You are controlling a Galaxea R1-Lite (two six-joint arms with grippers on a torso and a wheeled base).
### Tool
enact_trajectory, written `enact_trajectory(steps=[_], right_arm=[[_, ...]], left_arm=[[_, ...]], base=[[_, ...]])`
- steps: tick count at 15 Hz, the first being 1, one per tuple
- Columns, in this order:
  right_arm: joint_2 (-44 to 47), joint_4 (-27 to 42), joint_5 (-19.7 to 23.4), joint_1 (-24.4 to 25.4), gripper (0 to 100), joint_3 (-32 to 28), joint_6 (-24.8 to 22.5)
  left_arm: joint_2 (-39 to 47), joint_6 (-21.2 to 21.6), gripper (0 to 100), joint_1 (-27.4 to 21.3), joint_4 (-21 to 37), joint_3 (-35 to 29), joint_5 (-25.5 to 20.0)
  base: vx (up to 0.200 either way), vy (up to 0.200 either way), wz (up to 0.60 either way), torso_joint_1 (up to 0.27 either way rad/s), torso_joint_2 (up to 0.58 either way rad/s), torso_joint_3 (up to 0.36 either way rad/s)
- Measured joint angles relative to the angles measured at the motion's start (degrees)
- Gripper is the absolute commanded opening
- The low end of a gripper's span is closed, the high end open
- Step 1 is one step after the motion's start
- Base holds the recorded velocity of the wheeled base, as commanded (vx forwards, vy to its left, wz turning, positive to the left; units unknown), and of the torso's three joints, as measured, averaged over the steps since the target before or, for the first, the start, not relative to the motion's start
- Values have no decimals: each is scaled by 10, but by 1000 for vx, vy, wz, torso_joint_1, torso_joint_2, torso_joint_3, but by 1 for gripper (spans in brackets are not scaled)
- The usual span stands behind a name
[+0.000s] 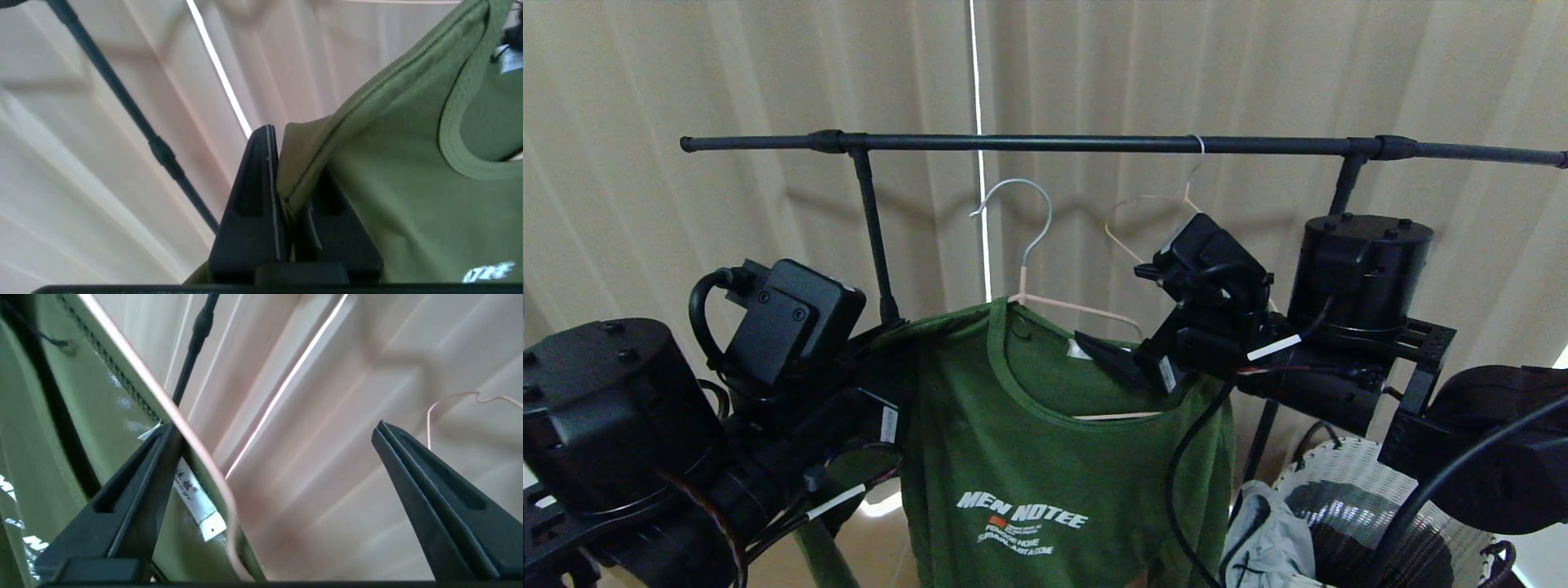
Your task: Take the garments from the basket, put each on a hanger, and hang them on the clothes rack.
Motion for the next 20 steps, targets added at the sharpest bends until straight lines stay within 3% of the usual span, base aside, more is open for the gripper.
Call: enact_trajectory(steps=[4,5,16,17,20], right_arm=[[0,-1,0,0,100,3,0],[0,-3,0,0,0,3,0],[-7,-3,1,0,0,5,0],[-7,-4,1,0,0,5,0],[-15,-5,-2,-1,0,11,0]], left_arm=[[-2,0,0,-3,0,0,-1],[-2,0,0,-3,0,0,-1],[-4,-1,0,-3,0,5,-3],[-6,-3,100,-3,0,8,-4],[-18,-21,100,-3,0,18,-6]], base=[[0,0,0,0,0,0],[0,0,0,0,0,0],[0,0,0,0,0,0],[0,0,0,0,0,0],[0,0,0,0,0,0]])
